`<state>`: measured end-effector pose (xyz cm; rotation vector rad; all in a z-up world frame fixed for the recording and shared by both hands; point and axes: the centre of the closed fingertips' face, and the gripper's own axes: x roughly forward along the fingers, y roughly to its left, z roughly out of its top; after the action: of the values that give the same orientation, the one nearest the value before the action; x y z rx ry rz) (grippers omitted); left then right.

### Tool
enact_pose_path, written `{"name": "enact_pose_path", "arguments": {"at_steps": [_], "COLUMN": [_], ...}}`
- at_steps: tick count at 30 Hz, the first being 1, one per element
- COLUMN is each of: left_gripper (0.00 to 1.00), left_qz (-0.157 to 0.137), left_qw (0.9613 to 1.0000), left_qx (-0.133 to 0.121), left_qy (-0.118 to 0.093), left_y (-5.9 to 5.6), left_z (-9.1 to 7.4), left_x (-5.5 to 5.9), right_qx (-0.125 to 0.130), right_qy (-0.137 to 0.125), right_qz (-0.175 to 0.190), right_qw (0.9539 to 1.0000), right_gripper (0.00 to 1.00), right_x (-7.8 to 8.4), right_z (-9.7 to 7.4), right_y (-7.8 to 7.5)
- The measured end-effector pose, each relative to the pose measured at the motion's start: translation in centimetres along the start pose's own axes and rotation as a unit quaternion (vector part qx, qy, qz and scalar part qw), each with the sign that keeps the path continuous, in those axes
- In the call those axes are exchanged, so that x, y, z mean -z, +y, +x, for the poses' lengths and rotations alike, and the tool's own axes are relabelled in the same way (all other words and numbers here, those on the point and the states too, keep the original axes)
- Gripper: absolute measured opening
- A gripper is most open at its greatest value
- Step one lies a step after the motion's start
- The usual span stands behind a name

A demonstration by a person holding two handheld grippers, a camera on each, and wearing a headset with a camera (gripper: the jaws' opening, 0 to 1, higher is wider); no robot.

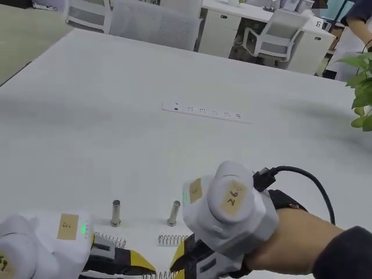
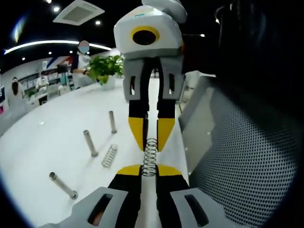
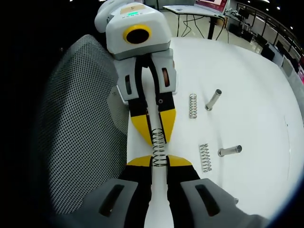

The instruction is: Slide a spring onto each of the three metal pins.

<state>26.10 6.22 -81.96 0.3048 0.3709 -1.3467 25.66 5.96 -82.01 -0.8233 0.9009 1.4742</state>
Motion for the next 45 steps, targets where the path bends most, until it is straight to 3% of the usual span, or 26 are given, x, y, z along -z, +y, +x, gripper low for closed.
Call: {"name": "enact_pose_path", "arguments": {"at_steps": [10,18,22,29,31,45], "left_gripper": [0.02,0.02,0.02,0.02,0.02,0.02], "left_qz": [0.001,-0.007,-0.013,-0.012,-0.012,-0.015], "left_qw": [0.9999,0.9995,0.9991,0.9991,0.9991,0.9991], "left_qx": [-0.009,-0.021,-0.024,-0.022,-0.021,-0.024], "left_qy": [-0.009,-0.022,-0.033,-0.034,-0.033,-0.032], "left_y": [0.5,1.1,1.2,1.1,1.1,1.1], "left_z": [-0.3,-0.7,-0.9,-0.8,-0.8,-0.9], "left_x": [-0.4,-0.9,-1.4,-1.5,-1.5,-1.3], "right_qx": [0.008,0.013,0.013,0.016,0.021,0.037], "right_qy": [-0.033,-0.033,-0.031,-0.037,-0.04,-0.058], "right_qz": [0.026,0.031,0.032,0.032,0.031,0.016], "right_qw": [0.9991,0.9989,0.9989,0.9987,0.9985,0.9975], "right_gripper": [0.09,0.15,0.15,0.12,0.08,0.08], "right_x": [-0.2,0.3,0.5,0.2,0.1,-2.0], "right_z": [-0.2,0.0,0.2,0.2,0.0,-1.1], "right_y": [-0.6,-0.8,-0.8,-0.9,-1.0,-1.1]}}
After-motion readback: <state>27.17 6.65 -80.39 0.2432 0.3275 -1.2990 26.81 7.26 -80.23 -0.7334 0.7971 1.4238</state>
